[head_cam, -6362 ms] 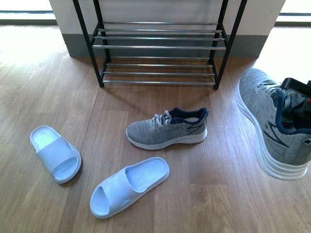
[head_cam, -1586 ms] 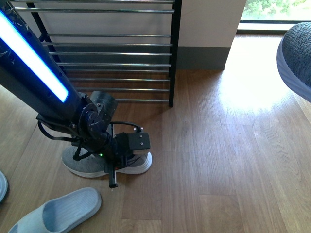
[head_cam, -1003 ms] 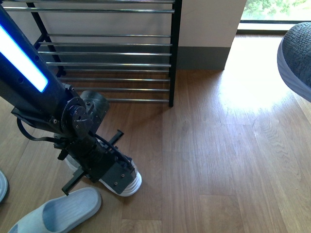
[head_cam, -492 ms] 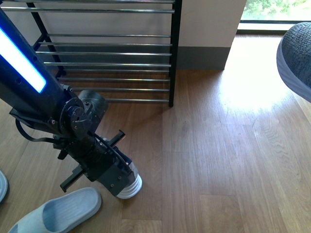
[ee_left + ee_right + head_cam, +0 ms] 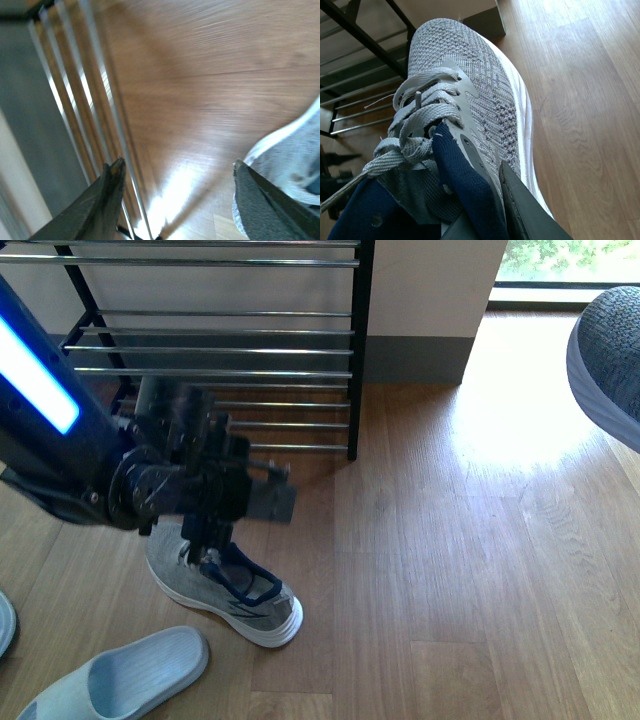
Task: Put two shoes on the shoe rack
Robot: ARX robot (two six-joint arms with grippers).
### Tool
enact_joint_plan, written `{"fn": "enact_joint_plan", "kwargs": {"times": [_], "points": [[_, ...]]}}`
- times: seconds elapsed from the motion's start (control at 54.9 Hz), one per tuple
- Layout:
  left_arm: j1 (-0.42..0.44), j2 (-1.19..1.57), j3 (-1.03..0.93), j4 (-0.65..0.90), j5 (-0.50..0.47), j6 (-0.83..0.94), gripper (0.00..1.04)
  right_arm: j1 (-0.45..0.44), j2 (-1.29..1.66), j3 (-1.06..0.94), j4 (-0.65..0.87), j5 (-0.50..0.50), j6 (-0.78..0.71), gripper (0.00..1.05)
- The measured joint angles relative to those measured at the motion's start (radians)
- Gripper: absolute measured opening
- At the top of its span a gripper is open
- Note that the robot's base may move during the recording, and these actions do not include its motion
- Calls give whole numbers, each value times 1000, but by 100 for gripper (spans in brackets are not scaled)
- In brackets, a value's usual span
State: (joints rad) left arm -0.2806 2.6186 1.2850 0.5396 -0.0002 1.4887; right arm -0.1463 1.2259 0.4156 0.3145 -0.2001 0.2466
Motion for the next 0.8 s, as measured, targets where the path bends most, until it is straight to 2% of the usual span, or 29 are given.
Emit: {"fn": "enact_joint_plan", "kwargs": {"times": [0.164, 0.182, 0.273, 0.401, 0.51, 0.529, 0.656, 0.802], "points": [[-13, -75, 47, -72, -210, -583, 96, 0, 0, 0, 0, 1, 0, 1], [-14, -78, 48, -81, -219, -600, 97, 0, 0, 0, 0, 1, 0, 1], [-18, -87, 85, -192, -314, -916, 95, 0, 0, 0, 0, 1, 0, 1], [-31, -86, 141, -360, -376, -1333, 95, 0, 0, 0, 0, 0, 0, 1], [-99, -69, 199, -489, -400, -1770, 95, 0, 0, 0, 0, 0, 0, 1], [-107, -65, 205, -497, -397, -1785, 95, 0, 0, 0, 0, 0, 0, 1], [-238, 24, 319, -631, -335, -2188, 95, 0, 0, 0, 0, 0, 0, 1], [-304, 81, 399, -750, -319, -2403, 95, 0, 0, 0, 0, 0, 0, 1]]}}
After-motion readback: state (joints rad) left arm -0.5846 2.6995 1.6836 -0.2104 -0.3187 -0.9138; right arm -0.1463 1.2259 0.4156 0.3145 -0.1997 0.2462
